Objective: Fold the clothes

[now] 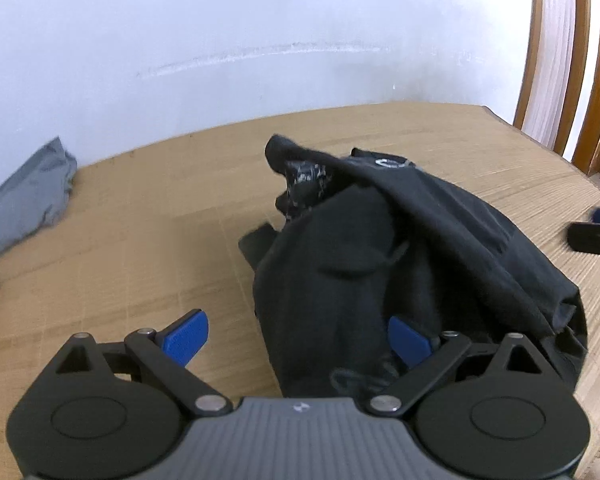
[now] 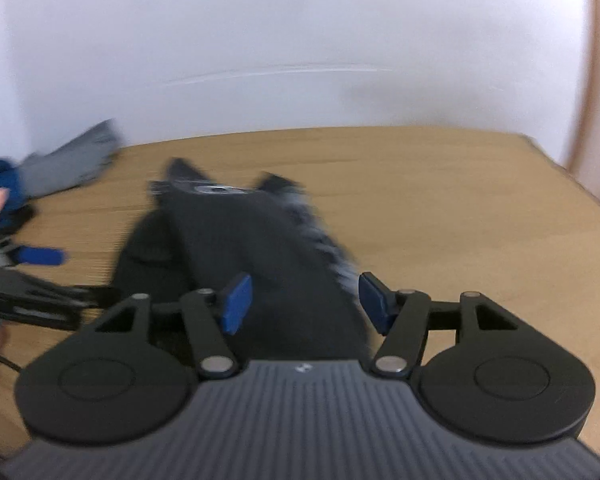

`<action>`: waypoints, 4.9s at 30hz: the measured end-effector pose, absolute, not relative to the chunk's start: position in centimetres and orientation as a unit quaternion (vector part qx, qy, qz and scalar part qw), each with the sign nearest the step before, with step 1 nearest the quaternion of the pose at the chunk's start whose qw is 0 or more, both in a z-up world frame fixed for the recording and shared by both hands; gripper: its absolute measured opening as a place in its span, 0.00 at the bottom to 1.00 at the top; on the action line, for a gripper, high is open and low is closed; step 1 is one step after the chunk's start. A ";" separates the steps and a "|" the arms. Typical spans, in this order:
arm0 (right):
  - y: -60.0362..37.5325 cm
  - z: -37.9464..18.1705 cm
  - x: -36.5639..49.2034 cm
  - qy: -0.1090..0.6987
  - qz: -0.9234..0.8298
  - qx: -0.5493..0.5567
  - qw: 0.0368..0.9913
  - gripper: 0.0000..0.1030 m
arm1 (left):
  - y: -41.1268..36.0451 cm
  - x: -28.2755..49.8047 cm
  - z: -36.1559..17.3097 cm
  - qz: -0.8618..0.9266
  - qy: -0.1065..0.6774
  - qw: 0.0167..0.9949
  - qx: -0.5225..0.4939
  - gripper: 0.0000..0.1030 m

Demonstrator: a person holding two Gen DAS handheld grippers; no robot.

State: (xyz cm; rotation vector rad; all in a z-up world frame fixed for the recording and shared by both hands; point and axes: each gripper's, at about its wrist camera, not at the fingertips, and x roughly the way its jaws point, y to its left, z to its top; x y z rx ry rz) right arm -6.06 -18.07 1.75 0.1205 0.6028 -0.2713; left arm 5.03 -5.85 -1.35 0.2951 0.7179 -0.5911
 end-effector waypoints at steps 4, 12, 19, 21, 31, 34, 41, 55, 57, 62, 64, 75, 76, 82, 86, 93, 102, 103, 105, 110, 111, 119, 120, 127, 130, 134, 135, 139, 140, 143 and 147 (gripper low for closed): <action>-15.4 -2.0 -0.3 0.344 -0.078 -0.015 0.936 0.60 | -5.4 6.6 -1.6 -0.266 0.343 0.890 0.141 0.95; -18.3 -2.0 1.6 0.324 -0.063 0.009 0.944 0.11 | -6.5 8.0 -0.4 -0.285 0.323 0.893 0.129 0.96; -22.9 0.9 -0.3 0.248 -0.109 0.112 0.956 0.10 | -12.3 9.6 -0.1 -0.339 0.300 0.876 0.166 0.98; -24.4 0.7 -0.7 0.230 -0.138 0.135 0.954 0.10 | -14.2 10.0 -1.1 -0.340 0.311 0.868 0.186 0.98; -33.6 -5.4 -6.3 0.233 -0.361 0.260 0.865 0.09 | -17.0 10.6 -3.2 -0.310 0.327 0.864 0.224 1.00; -34.1 -7.9 -5.8 0.240 -0.364 0.291 0.851 0.09 | -17.9 11.8 -3.8 -0.285 0.339 0.864 0.239 1.00; -34.7 -8.3 -8.2 0.241 -0.347 0.307 0.853 0.09 | -17.2 13.7 -3.7 -0.248 0.372 0.876 0.182 0.43; -30.4 -5.0 -7.3 0.351 -0.089 0.128 0.923 0.32 | -1.5 8.5 -2.2 -0.151 0.434 0.882 0.102 0.64; -28.4 -4.9 -6.5 0.362 -0.034 0.069 0.929 0.40 | -0.4 6.6 -2.1 -0.146 0.435 0.883 0.095 0.68; -22.7 -4.0 -5.2 0.348 0.112 0.019 0.931 0.41 | 0.6 3.9 -2.1 -0.126 0.434 0.888 0.082 0.71; -19.7 -4.2 -4.5 0.341 0.160 -0.023 0.926 0.41 | 0.7 3.7 -1.8 -0.127 0.423 0.892 0.094 0.74; -10.5 -4.4 3.4 0.365 0.213 -0.074 0.903 0.41 | 2.3 2.7 -3.3 -0.147 0.440 0.882 0.080 0.74; -10.8 -4.8 5.0 0.371 0.173 -0.066 0.910 0.40 | 2.6 2.7 -3.7 -0.147 0.445 0.879 0.085 0.74; -15.0 -5.1 8.1 0.356 -0.015 0.087 0.930 0.41 | 4.3 2.8 -5.0 -0.157 0.445 0.877 0.094 0.74; -12.7 -5.0 3.3 0.363 0.096 0.037 0.926 0.42 | 5.1 3.1 -5.5 -0.176 0.445 0.874 0.089 0.74; -6.9 -8.2 -1.2 0.381 0.195 -0.137 0.893 0.54 | 6.1 2.8 -5.8 -0.227 0.429 0.868 0.109 0.74; -5.4 -10.0 -0.4 0.383 0.158 -0.182 0.892 0.50 | 4.7 1.6 -6.0 -0.284 0.406 0.853 0.167 0.74; -5.5 -10.0 -0.5 0.376 0.159 -0.193 0.892 0.50 | 4.4 1.2 -6.0 -0.296 0.397 0.850 0.181 0.74; -4.8 -10.4 -1.3 0.365 0.166 -0.218 0.890 0.48 | 3.5 0.4 -6.0 -0.325 0.380 0.840 0.210 0.74; -4.7 -9.9 -2.0 0.357 0.167 -0.220 0.892 0.10 | 1.7 0.1 -6.6 -0.354 0.355 0.827 0.254 0.74; -5.1 -9.1 -2.2 0.355 0.171 -0.207 0.895 0.09 | 1.2 0.1 -6.6 -0.362 0.345 0.824 0.266 0.73; -6.8 -3.7 -5.3 0.342 0.242 -0.222 0.880 0.09 | -2.7 -1.6 -5.6 -0.472 0.224 0.766 0.375 0.71; -6.9 -3.1 -5.6 0.342 0.249 -0.226 0.877 0.09 | -3.2 -1.8 -5.5 -0.485 0.214 0.758 0.380 0.71; -9.2 -0.5 -4.8 0.332 0.233 -0.154 0.901 0.09 | -5.7 -2.3 -5.9 -0.527 0.219 0.741 0.355 0.06; -10.2 -0.4 -5.1 0.342 0.200 -0.127 0.909 0.13 | -5.6 -1.9 -5.4 -0.509 0.236 0.765 0.316 0.06; -14.9 -0.4 -7.7 0.336 0.105 -0.088 0.932 0.40 | -3.4 -0.9 -4.3 -0.469 0.289 0.801 0.236 0.06; -16.6 -0.4 -8.4 0.340 0.077 -0.086 0.933 0.44 | -2.9 -0.7 -4.1 -0.459 0.299 0.806 0.224 0.06; -21.4 -2.0 -9.4 0.377 0.022 -0.181 0.908 0.56 | -2.1 -0.3 -3.5 -0.433 0.322 0.818 0.198 0.06; -22.3 -2.6 -9.3 0.387 0.018 -0.207 0.898 0.56 | -2.3 -0.4 -3.3 -0.425 0.324 0.821 0.199 0.06; -24.6 -4.8 -7.9 0.414 0.042 -0.258 0.872 0.56 | -3.1 -1.2 -2.8 -0.408 0.322 0.828 0.209 0.06; -26.9 -6.7 -6.2 0.430 0.121 -0.308 0.840 0.56 | -4.5 -2.0 -2.9 -0.365 0.338 0.843 0.202 0.06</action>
